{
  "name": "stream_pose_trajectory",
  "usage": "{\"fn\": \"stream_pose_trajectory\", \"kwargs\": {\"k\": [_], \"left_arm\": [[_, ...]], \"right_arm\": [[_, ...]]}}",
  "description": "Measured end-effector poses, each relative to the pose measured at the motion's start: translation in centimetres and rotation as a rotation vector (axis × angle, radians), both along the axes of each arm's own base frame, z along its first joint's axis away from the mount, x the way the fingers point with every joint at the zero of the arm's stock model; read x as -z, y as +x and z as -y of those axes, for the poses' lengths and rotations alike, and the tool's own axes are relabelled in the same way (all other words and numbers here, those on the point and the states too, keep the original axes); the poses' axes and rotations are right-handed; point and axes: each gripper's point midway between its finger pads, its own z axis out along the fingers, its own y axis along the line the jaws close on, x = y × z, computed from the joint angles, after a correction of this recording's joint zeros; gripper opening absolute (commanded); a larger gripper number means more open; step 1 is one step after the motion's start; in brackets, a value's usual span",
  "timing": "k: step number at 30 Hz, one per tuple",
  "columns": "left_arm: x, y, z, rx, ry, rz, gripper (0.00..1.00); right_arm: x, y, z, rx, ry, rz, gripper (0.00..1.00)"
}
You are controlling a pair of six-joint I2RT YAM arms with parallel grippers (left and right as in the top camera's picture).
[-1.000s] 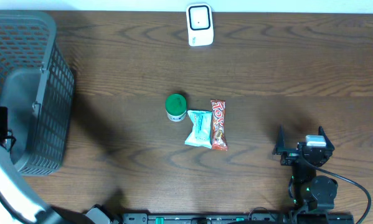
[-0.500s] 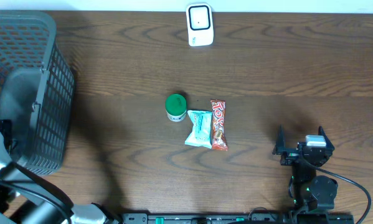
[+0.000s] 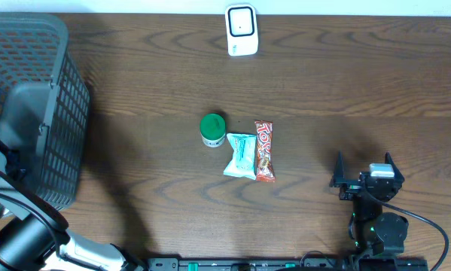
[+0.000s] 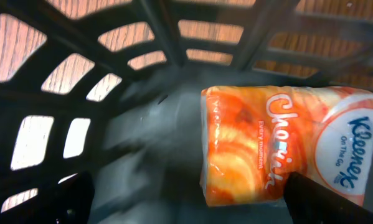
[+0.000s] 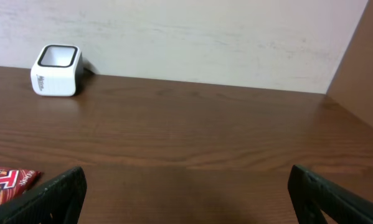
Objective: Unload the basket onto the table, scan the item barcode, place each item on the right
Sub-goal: 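Reach the left gripper into the basket and grasp the orange tissue pack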
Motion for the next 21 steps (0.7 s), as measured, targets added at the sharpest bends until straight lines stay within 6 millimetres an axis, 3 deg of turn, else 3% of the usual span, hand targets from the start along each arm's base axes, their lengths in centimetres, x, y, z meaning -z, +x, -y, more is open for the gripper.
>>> {"fn": "stream_pose_trajectory", "kwargs": {"k": [13, 21], "left_arm": [[0.2, 0.7, 0.7, 0.017, -0.044, 0.045, 0.98], [-1.5, 1.1, 1.0, 0.027, -0.031, 0.089, 0.98]], "right_arm": [[0.0, 0.0, 0.0, 0.000, 0.000, 0.000, 0.99], [0.0, 0.0, 0.0, 0.000, 0.000, 0.000, 0.99]]}}
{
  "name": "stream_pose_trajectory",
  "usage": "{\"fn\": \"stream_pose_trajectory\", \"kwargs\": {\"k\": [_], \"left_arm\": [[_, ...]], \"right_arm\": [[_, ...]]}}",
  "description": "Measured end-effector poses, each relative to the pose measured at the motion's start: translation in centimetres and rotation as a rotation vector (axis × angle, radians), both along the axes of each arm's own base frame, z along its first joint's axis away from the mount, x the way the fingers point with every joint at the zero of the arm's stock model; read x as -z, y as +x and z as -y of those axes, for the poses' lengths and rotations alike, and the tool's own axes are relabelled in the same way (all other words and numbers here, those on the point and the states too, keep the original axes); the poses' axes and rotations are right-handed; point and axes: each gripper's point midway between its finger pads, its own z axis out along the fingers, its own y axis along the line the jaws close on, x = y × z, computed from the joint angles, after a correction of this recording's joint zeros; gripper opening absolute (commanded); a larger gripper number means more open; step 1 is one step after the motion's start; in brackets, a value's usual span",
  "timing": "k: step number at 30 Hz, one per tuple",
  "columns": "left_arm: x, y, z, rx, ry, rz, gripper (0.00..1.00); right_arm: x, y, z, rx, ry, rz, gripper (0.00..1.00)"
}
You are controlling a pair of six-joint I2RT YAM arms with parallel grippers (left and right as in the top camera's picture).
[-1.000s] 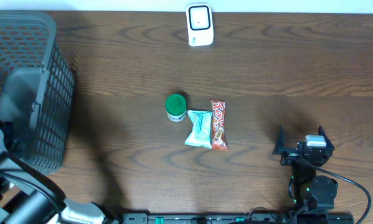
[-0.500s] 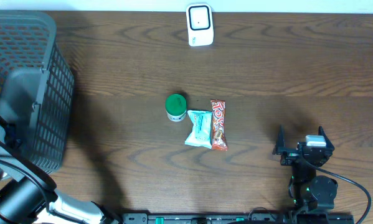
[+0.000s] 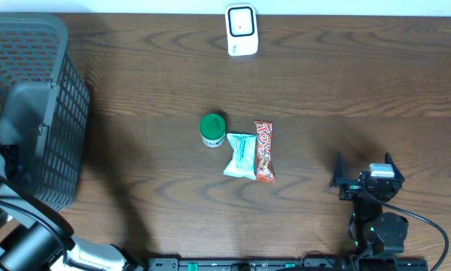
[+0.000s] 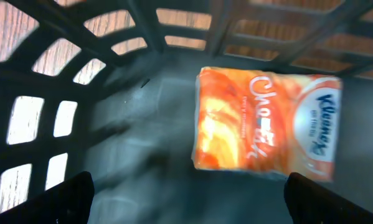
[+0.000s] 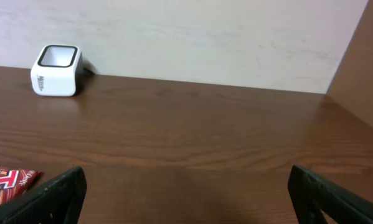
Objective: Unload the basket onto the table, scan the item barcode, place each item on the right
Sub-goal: 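Reach the left gripper into the basket and grasp the orange tissue pack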
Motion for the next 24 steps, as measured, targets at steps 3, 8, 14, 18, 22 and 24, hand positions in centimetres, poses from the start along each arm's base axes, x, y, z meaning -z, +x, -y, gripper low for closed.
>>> {"fn": "stream_pose_trajectory", "kwargs": {"k": [3, 8, 14, 18, 22, 24], "left_arm": [[-0.4, 0.1, 0.0, 0.001, 0.005, 0.009, 0.98], [-0.6, 0.4, -0.3, 0.012, 0.021, 0.020, 0.98], [-1.2, 1.8, -1.2, 0.076, 0.069, 0.039, 0.98], [-1.4, 2.8, -1.0, 0.122, 0.086, 0.042, 0.98], [-1.3, 3.3, -0.8, 0.145, 0.089, 0.040, 0.98], [-1.0, 3.3, -0.7, 0.146, 0.083, 0.033, 0.98]], "right_arm": [[0.0, 0.0, 0.0, 0.000, 0.000, 0.000, 0.99], [0.0, 0.0, 0.0, 0.000, 0.000, 0.000, 0.99], [0.0, 0.0, 0.0, 0.000, 0.000, 0.000, 0.99], [0.0, 0.0, 0.0, 0.000, 0.000, 0.000, 0.99], [0.0, 0.0, 0.0, 0.000, 0.000, 0.000, 0.99], [0.0, 0.0, 0.0, 0.000, 0.000, 0.000, 0.99]]}}
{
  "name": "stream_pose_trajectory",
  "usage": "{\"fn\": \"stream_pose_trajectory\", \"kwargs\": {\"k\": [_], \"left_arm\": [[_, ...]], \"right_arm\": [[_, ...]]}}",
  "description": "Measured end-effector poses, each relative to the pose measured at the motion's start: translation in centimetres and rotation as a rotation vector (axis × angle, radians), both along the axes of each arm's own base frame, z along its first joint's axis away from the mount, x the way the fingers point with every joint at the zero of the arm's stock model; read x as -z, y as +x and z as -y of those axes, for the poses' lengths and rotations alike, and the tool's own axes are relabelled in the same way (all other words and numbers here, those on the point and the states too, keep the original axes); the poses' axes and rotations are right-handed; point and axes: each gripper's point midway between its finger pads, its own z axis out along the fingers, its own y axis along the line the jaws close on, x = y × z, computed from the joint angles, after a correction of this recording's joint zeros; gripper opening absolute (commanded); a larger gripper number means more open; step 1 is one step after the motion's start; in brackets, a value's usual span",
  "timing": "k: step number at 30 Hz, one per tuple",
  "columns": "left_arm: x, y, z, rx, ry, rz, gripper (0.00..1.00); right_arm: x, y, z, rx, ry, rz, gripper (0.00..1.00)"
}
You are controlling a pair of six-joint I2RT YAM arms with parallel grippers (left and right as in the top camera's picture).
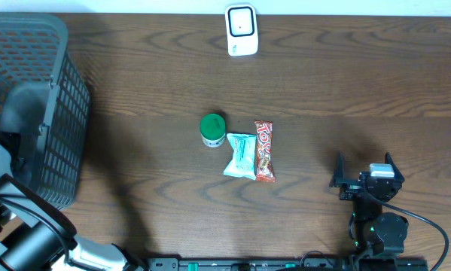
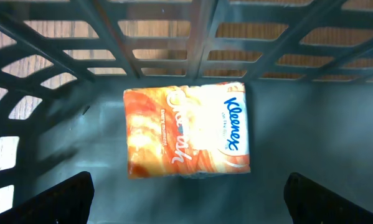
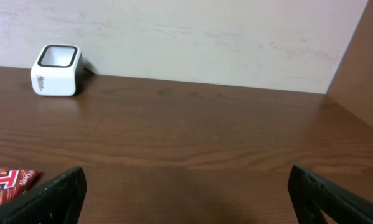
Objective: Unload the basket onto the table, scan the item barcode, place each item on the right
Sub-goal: 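Reach the left gripper into the basket and grasp the orange tissue pack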
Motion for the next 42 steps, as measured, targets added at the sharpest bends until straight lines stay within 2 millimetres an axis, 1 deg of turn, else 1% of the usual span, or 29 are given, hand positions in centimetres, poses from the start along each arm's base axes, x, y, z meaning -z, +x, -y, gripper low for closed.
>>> {"fn": "stream_pose_trajectory", "kwargs": {"k": [5, 11, 14, 18, 19, 20, 23, 25, 27, 29, 32, 38, 40, 42], "left_arm": [[0.9, -0.2, 0.0, -0.002, -0.009, -0.026, 0.98], [1.1, -0.7, -0.4, -0.005, 0.009, -0.063, 0.98], [1.8, -0.9, -0.4, -0.006, 0.001, -0.082, 0.98], [4.0, -1.1, -0.3, -0.006, -0.031, -0.118, 0.98], [4.2, -0.9, -0.6, -0.011, -0.022, -0.114, 0.98], [4.1, -0.6, -0.9, -0.009, -0.015, -0.112, 0.98], [4.2, -0.5, -1.1, -0.012, -0.009, -0.115, 0.98], [4.2, -0.5, -1.2, -0.014, -0.007, -0.116, 0.88], [4.2, -0.5, -1.2, -0.017, -0.007, -0.114, 0.73], [4.2, -0.5, -1.2, -0.017, -0.008, -0.116, 0.62], [4.3, -0.6, -1.1, -0.002, -0.013, -0.131, 0.58], [3.9, -1.0, -0.7, 0.035, -0.024, -0.162, 0.57], [3.4, -1.2, -0.5, 0.043, -0.026, -0.166, 0.57], [2.2, -1.3, -0.2, 0.051, -0.018, -0.149, 0.57]], "right_arm": [[0.0, 0.0, 0.0, 0.000, 0.000, 0.000, 0.99], [0.0, 0.0, 0.0, 0.000, 0.000, 0.000, 0.99], [0.0, 0.0, 0.0, 0.000, 0.000, 0.000, 0.99], [0.0, 0.0, 0.0, 0.000, 0.000, 0.000, 0.99], [0.0, 0.0, 0.0, 0.000, 0.000, 0.000, 0.99], [0.0, 0.0, 0.0, 0.000, 0.000, 0.000, 0.99], [0.0, 0.0, 0.0, 0.000, 0.000, 0.000, 0.99], [0.0, 0.0, 0.0, 0.000, 0.000, 0.000, 0.99], [0.0, 0.0, 0.0, 0.000, 0.000, 0.000, 0.99], [0.0, 0.0, 0.0, 0.000, 0.000, 0.000, 0.99], [0.0, 0.0, 0.0, 0.000, 0.000, 0.000, 0.99], [0.0, 0.0, 0.0, 0.000, 0.000, 0.000, 0.99], [0.0, 0.0, 0.0, 0.000, 0.000, 0.000, 0.99], [0.0, 0.0, 0.0, 0.000, 0.000, 0.000, 0.99]]}}
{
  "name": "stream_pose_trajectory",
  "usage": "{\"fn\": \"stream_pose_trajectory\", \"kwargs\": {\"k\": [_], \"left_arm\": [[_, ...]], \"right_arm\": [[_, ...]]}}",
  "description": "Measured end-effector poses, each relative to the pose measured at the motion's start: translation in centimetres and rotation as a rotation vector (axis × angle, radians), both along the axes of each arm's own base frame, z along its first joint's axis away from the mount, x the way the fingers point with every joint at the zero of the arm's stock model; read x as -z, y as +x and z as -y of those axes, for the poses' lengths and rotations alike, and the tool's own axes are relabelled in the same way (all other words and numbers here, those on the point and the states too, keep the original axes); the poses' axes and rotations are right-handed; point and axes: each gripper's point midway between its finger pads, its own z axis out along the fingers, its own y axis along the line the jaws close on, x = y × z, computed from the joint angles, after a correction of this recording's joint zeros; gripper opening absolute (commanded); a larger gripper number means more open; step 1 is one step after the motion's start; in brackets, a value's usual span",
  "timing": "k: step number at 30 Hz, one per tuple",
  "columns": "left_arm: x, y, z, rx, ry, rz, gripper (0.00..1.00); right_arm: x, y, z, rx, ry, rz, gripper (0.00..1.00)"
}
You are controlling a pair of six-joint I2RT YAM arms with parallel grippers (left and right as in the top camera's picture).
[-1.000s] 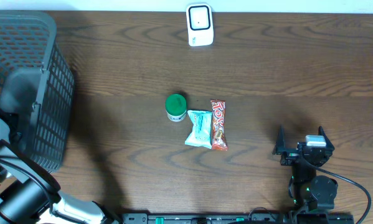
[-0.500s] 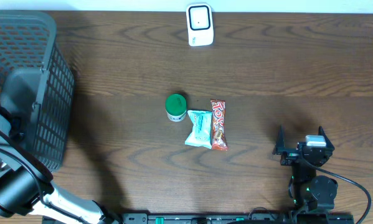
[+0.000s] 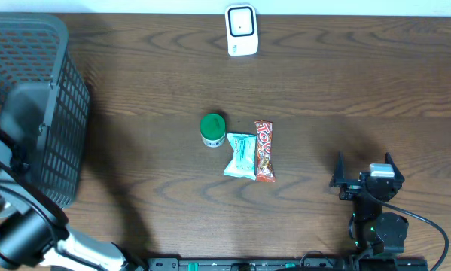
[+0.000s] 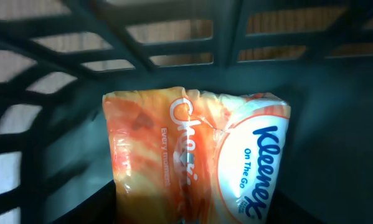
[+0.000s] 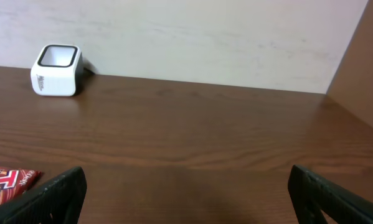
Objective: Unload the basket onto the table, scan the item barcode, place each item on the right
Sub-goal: 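Reach the left gripper into the basket and grasp the orange tissue pack, then carry the tissue pack left of the bottle, release, retract left arm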
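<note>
An orange Kleenex tissue pack (image 4: 192,155) lies on the floor of the dark plastic basket (image 4: 174,37). My left gripper (image 4: 195,208) is down on the pack, a dark finger pressed against each long side. The pack is creased along its middle, so the gripper is shut on it. Overhead, only the left arm (image 3: 10,226) shows, reaching into the basket (image 3: 59,113); the gripper and pack are hidden there. The white scanner (image 3: 241,30) stands at the table's far edge. My right gripper (image 5: 187,199) rests open near the front right (image 3: 364,181), with nothing between its fingers.
A green round container (image 3: 212,129), a light blue packet (image 3: 240,155) and a red candy bar (image 3: 264,150) lie together mid-table. The scanner (image 5: 56,70) also shows in the right wrist view, before a pale wall.
My left gripper has come down onto the tissue pack. Its fingers were wide apart and clear of the flat pack; now they press its sides and it is creased. The right arm is unmoved.
My left gripper was open inside the basket, close over the tissue pack lying off to the right. Then the pack appeared farther off, and then centred between the open fingers. Now the gripper is shut on it. The right arm and table items stayed put.
</note>
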Motion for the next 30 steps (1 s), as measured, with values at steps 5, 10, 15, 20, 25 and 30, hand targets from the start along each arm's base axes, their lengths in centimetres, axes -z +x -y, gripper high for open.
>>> {"fn": "stream_pose_trajectory", "kwargs": {"k": [5, 10, 15, 20, 25, 30], "left_arm": [[-5.6, 1.3, 1.3, 0.044, 0.020, 0.167, 0.57], [-12.3, 3.0, 3.5, 0.126, 0.046, 0.396, 0.57], [-19.4, 4.6, 7.7, 0.251, 0.032, 0.672, 0.57], [-25.7, 5.9, 14.3, 0.431, -0.034, 0.912, 0.56], [-29.6, 7.4, 24.0, 0.707, -0.162, 1.045, 0.56], [-30.3, 7.5, 33.6, 0.964, -0.329, 1.052, 0.56]], "right_arm": [[0.0, 0.0, 0.0, 0.000, 0.000, 0.000, 0.99], [0.0, 0.0, 0.0, 0.000, 0.000, 0.000, 0.99], [0.0, 0.0, 0.0, 0.000, 0.000, 0.000, 0.99], [0.0, 0.0, 0.0, 0.000, 0.000, 0.000, 0.99], [0.0, 0.0, 0.0, 0.000, 0.000, 0.000, 0.99], [0.0, 0.0, 0.0, 0.000, 0.000, 0.000, 0.99]]}}
